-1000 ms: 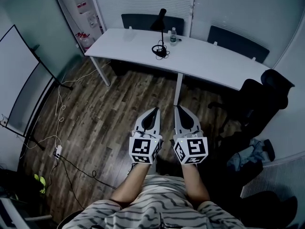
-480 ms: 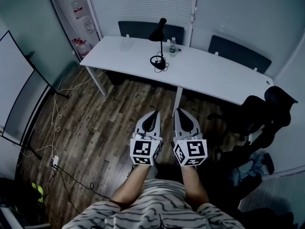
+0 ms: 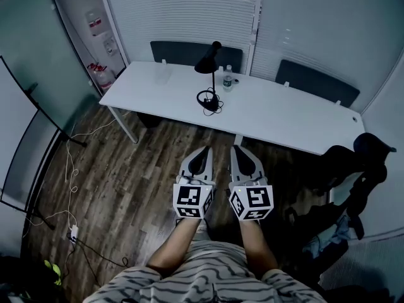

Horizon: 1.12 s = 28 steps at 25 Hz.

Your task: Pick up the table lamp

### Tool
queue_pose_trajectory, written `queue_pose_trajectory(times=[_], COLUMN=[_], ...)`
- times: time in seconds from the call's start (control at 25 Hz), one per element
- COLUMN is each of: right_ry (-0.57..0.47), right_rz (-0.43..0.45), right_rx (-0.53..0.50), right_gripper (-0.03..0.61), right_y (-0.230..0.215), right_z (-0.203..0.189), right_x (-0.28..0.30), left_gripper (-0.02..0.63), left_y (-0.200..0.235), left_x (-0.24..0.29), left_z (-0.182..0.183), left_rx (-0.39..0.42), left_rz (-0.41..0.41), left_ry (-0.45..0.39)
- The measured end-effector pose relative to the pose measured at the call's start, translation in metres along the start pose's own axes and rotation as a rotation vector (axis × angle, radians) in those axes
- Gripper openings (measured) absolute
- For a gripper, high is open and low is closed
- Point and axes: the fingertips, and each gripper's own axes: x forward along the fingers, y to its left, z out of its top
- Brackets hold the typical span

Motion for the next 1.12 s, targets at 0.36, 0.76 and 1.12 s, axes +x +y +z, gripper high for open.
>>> queue_pose_trajectory(times=[0.36,0.76,1.12], right_ry=[-0.007,-0.001,0.014], right_rz=[-0.038,-0.078,-0.105], right_rx=[-0.010,-0.031,-0.036], right_gripper=[0.012,0.012,0.012], right_y=[-0.002,-0.005,-0.024], right_z=[0.007,0.010,0.002], right_x=[0.067,0.109,0.135], left_gripper=[0.008,0.008,0.008], left_y=[0.049,0.080,0.091], left_x=[0.049,0.085,0.114], left_z=[0.013,0.022,0.011], left_rx=[-0.008,-0.031,-0.049], left_rz=[-0.032,-0.070,-0.084], left_ry=[-0.013,-0.029,-0.017])
